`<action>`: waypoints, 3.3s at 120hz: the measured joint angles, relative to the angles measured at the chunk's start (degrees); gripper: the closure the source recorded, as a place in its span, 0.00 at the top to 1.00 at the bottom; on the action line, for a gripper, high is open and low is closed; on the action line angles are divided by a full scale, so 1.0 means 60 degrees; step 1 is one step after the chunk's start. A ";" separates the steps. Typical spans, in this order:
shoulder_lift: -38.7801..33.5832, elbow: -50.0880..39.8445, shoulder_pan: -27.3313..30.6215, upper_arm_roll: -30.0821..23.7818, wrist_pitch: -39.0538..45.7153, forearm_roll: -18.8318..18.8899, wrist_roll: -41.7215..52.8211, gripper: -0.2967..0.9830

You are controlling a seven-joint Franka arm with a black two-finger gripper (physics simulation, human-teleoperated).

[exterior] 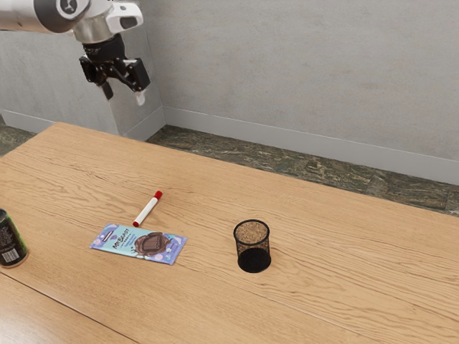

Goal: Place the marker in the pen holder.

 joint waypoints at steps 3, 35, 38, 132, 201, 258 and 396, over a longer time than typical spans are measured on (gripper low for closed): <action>-0.0103 -0.0112 -0.0025 0.0000 -0.0112 0.0050 -0.0035 0.74; 0.0426 -0.1418 -0.0186 0.0073 -0.0302 0.0270 -0.0333 0.76; 0.0649 -0.1454 -0.0164 0.0087 -0.0224 0.0274 -0.0357 0.76; 0.4969 -0.1214 0.0757 0.0342 0.3358 0.0060 -0.0796 0.77; 0.7095 0.1220 0.1192 0.0434 0.3721 -0.0529 -0.0358 0.76; 0.7144 0.1266 0.1194 0.0557 0.3736 -0.0777 -0.0094 0.34; 0.2684 -0.2728 -0.1142 -0.0434 0.9276 0.1709 -0.0728 0.15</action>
